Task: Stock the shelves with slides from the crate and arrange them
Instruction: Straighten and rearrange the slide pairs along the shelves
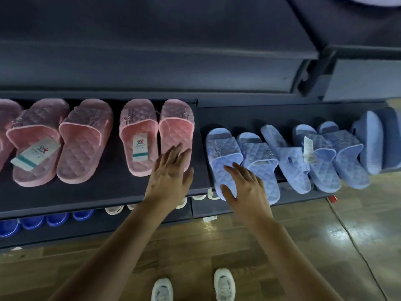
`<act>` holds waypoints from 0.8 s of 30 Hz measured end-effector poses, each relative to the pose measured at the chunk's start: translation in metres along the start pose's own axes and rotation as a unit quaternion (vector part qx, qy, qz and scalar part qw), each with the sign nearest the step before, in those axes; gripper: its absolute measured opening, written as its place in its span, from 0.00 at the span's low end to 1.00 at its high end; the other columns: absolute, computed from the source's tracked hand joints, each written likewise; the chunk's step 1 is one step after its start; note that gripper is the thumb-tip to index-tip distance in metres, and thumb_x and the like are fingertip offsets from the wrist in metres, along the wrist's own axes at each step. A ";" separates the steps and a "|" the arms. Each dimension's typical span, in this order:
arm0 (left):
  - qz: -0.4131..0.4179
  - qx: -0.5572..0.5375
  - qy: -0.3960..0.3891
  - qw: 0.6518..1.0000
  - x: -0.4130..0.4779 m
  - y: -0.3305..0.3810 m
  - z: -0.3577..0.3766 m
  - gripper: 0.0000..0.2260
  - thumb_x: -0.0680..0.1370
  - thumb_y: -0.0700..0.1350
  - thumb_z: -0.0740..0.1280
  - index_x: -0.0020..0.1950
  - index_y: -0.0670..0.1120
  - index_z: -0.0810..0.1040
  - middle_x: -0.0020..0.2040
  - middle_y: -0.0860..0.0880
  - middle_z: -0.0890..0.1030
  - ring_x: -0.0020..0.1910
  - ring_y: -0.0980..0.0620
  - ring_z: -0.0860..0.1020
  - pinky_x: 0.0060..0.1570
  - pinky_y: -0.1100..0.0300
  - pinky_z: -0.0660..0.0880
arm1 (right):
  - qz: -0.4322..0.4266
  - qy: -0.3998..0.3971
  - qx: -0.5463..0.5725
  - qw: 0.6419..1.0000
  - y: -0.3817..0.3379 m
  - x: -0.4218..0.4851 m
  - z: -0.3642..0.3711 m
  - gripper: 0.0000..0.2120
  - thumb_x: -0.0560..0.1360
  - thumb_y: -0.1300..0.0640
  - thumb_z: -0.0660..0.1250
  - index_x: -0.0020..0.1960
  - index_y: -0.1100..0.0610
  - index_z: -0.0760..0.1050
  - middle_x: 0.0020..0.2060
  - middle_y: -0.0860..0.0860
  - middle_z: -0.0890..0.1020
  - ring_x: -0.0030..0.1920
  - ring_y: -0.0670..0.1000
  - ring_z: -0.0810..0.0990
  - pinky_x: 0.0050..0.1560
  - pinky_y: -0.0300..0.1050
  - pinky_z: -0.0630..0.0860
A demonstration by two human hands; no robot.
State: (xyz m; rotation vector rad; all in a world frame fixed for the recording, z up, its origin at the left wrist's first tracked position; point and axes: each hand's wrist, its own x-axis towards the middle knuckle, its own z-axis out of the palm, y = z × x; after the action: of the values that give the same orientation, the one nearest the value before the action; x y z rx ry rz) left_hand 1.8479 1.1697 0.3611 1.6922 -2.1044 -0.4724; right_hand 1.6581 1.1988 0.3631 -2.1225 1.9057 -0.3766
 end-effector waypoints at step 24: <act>-0.083 -0.021 -0.039 0.996 0.008 0.109 0.137 0.20 0.77 0.41 0.65 0.69 0.40 0.70 0.69 0.40 0.70 0.69 0.42 0.67 0.66 0.49 0.65 | -0.073 -0.084 0.075 0.991 0.169 0.016 -0.010 0.21 0.75 0.61 0.64 0.68 0.62 0.68 0.69 0.57 0.67 0.66 0.58 0.70 0.62 0.50 0.70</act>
State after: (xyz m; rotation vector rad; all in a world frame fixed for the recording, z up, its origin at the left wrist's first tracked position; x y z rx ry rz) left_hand 1.6854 1.1867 0.2971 1.8608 -2.0011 -0.6377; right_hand 1.4993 1.1652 0.3115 -2.1267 1.5843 -0.3471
